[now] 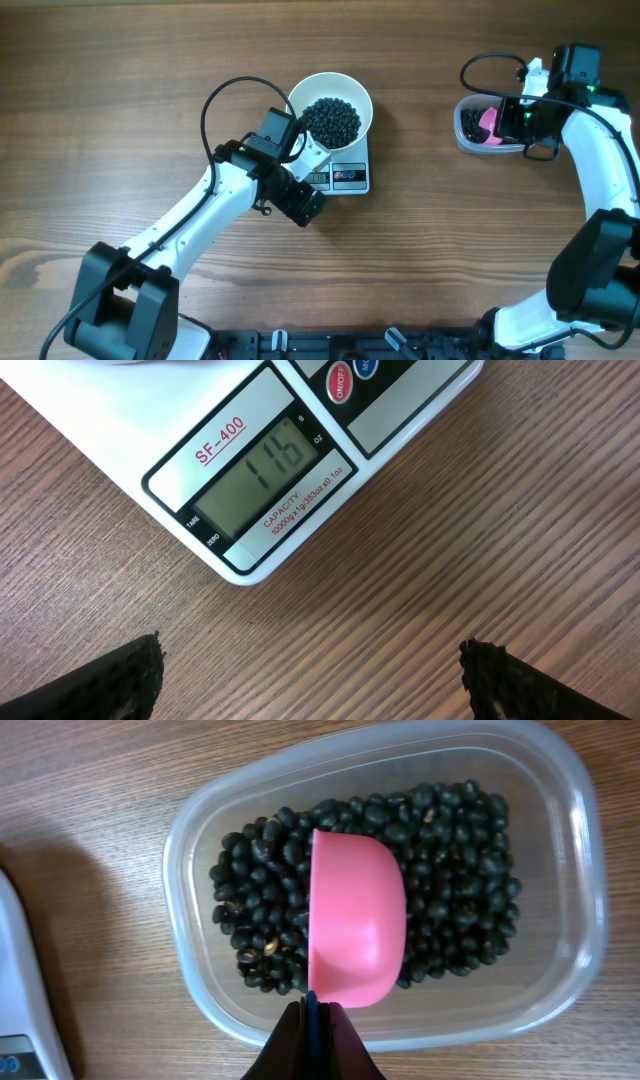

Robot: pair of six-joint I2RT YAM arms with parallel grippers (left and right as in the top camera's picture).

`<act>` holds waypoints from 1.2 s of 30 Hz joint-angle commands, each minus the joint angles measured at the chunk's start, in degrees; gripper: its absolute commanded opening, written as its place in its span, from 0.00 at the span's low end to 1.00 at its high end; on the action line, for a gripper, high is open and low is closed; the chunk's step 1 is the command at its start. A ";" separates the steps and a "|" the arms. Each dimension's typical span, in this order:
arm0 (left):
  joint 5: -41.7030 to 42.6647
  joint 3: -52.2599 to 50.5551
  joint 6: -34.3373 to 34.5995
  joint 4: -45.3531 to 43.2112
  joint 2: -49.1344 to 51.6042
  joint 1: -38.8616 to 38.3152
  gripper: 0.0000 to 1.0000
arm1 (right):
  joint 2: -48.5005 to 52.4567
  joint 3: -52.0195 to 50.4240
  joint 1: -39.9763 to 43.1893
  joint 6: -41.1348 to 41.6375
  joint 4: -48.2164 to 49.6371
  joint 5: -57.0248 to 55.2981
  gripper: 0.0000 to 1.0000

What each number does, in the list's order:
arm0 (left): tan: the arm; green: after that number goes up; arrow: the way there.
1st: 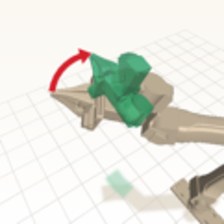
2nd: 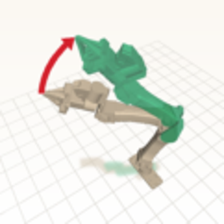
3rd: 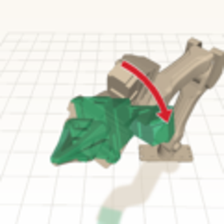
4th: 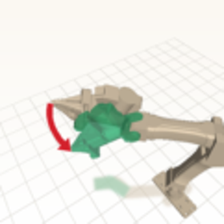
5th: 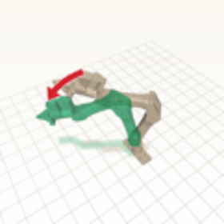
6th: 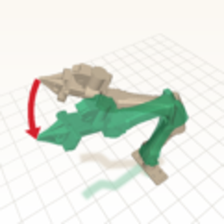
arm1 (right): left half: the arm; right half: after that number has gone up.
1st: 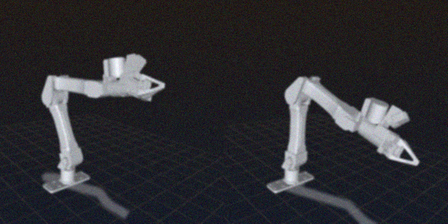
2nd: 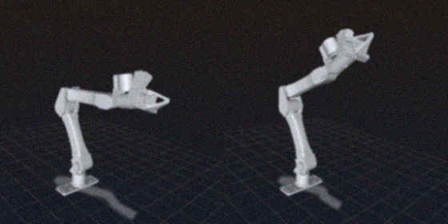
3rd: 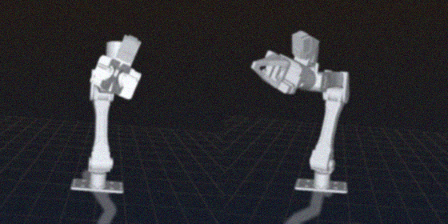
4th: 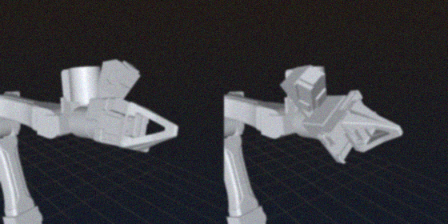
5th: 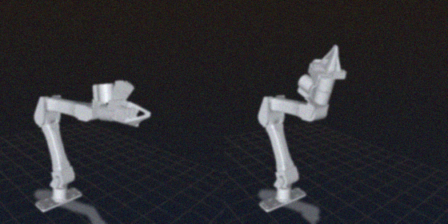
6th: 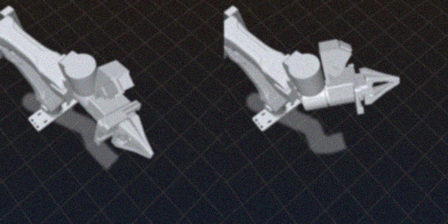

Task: Scoop item into bowl and weigh 150g on scale
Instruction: 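Return the empty scoop with the right gripper to the bean tub, then scoop black beans from the tub with the right gripper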

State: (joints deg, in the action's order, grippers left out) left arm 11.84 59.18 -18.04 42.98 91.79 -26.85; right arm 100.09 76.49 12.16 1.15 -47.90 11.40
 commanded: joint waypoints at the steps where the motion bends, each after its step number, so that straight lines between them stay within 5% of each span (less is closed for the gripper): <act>1: 0.50 -0.37 0.35 -0.15 -0.61 -0.04 1.00 | 2.97 -0.87 -0.09 4.46 -0.26 2.58 0.04; 8: 0.50 -0.37 0.35 -0.15 -0.61 -0.04 1.00 | 4.94 -0.87 -0.20 9.18 3.52 16.85 0.04; 15: 0.50 -0.37 0.35 -0.15 -0.61 -0.04 1.00 | 4.92 -0.87 2.78 9.16 -2.16 14.62 0.04; 25: 0.50 -0.37 0.35 -0.15 -0.61 -0.04 1.00 | 3.76 -0.55 14.62 -3.08 -1.64 29.55 0.04; 36: 0.52 -0.37 0.35 -0.15 -0.61 -0.04 1.00 | -1.44 -0.55 22.01 -2.69 0.94 36.30 0.04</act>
State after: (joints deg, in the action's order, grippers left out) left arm 11.84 59.18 -18.04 42.98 91.79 -26.85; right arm 100.14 76.25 33.04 -0.30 -47.24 41.98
